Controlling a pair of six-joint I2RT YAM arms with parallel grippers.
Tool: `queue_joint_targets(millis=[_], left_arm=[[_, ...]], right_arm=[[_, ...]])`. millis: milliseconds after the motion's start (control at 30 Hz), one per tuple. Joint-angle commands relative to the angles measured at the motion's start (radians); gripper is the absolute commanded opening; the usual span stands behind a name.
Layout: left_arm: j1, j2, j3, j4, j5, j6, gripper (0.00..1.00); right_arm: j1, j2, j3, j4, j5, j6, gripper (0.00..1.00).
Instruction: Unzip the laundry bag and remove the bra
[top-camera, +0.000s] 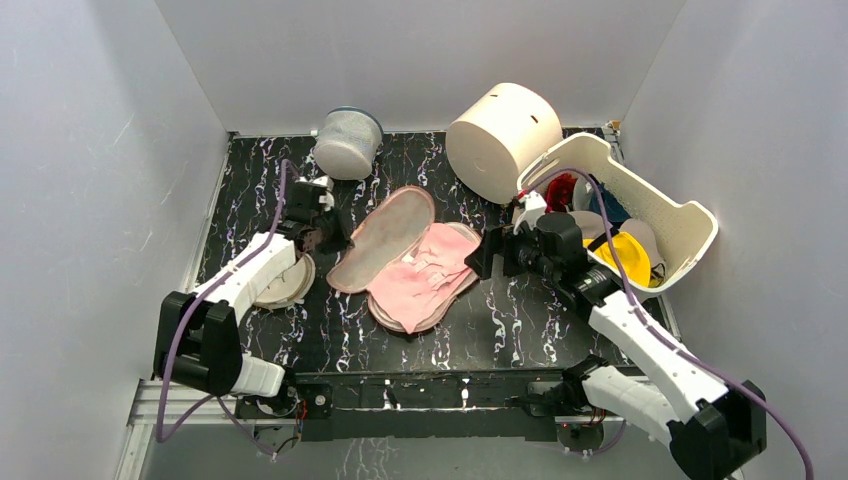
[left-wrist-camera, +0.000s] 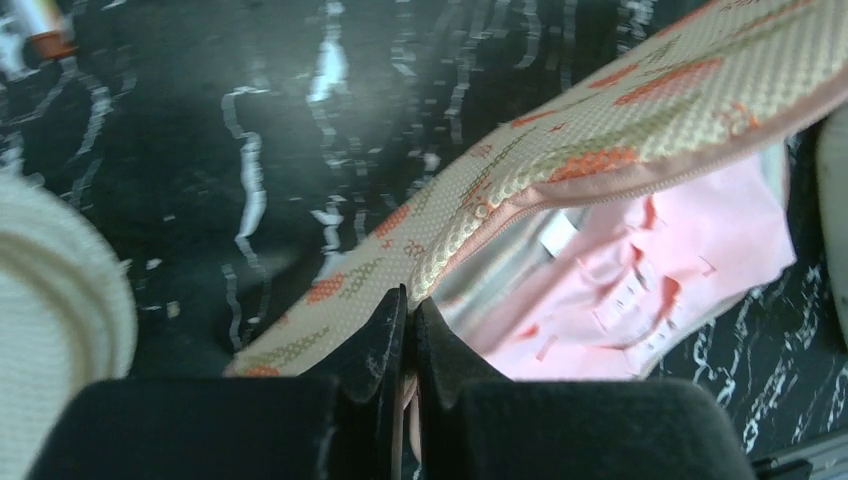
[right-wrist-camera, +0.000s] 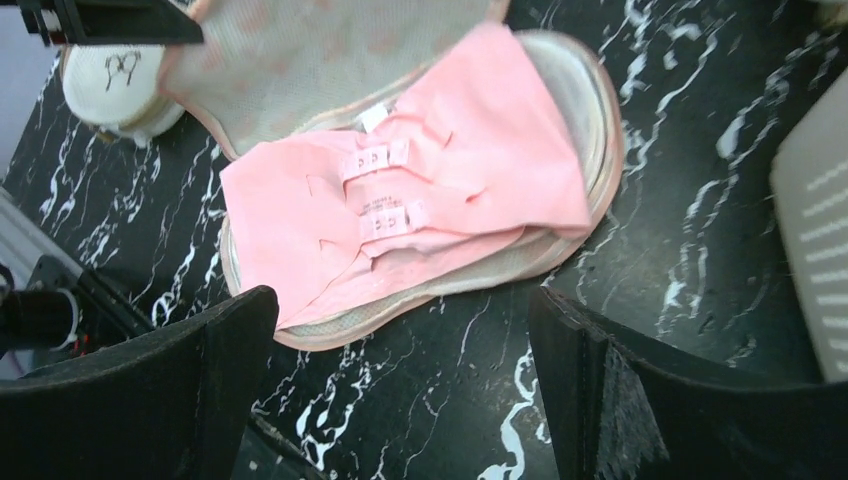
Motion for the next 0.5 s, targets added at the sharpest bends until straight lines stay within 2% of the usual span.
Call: queue_joint_targets(millis=[0,300,467], left_arm=[[0.089,-0.057,-0.034,-0.056,0.042,0.002,0.00],[0.142,-0.111,-0.098,-0.117,-0.156,0.030,0.00],[0.145,-0.103,-0.095,-0.097,-0.182,0.050,0.00]], right_arm=[[-0.001,0.062,0.019,0.070,-0.104,0.037,0.96],[0.015,0.169,0.005,0.163,-0.241,0.077,0.96],[0.046,0.218,0.016,0.182,-0.258,0.092,0.94]])
